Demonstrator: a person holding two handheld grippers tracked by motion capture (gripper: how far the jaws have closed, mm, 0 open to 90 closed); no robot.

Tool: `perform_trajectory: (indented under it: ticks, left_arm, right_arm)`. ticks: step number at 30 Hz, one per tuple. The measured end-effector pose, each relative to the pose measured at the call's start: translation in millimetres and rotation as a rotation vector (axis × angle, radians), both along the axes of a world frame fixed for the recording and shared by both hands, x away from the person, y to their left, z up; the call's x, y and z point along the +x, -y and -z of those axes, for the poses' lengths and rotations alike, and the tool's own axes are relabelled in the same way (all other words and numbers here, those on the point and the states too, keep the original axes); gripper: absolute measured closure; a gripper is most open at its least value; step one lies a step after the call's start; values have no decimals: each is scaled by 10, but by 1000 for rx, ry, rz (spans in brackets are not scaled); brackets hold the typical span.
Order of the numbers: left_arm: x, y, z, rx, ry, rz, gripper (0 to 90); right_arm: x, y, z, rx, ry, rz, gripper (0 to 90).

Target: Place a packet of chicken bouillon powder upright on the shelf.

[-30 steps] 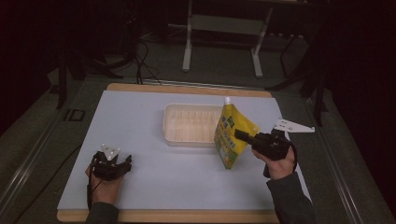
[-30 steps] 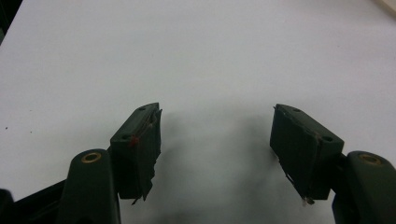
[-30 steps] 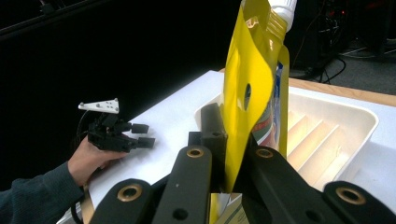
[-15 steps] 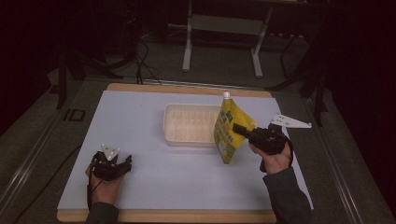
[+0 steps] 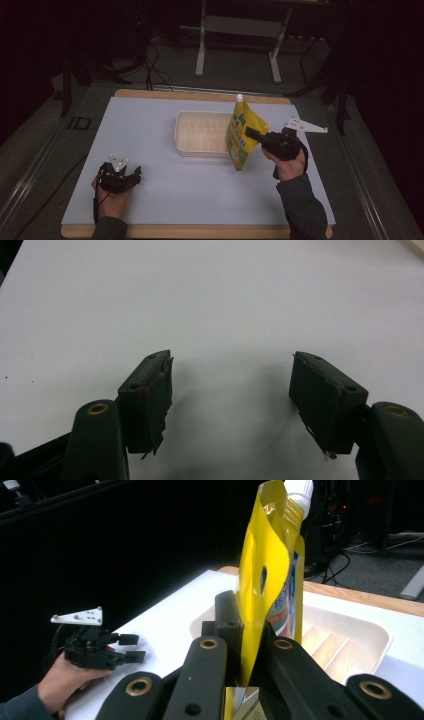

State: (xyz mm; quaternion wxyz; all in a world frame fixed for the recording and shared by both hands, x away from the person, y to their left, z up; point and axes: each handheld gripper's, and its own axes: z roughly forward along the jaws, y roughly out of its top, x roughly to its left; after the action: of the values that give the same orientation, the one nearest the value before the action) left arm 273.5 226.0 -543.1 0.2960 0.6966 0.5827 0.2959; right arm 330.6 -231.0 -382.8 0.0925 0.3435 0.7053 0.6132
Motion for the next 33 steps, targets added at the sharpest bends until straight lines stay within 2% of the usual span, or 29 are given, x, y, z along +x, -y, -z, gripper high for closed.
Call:
perform_trajectory:
  ticks: [24,33]
  left_arm:
    - [-2,-6,-3,-1,0,2,334]
    - [-1,-5,-3,0,-2,1,334]
  right_arm:
    - [169,-123,53,10,2,43,900]
    - [249,-186,86,-8,17,67,900]
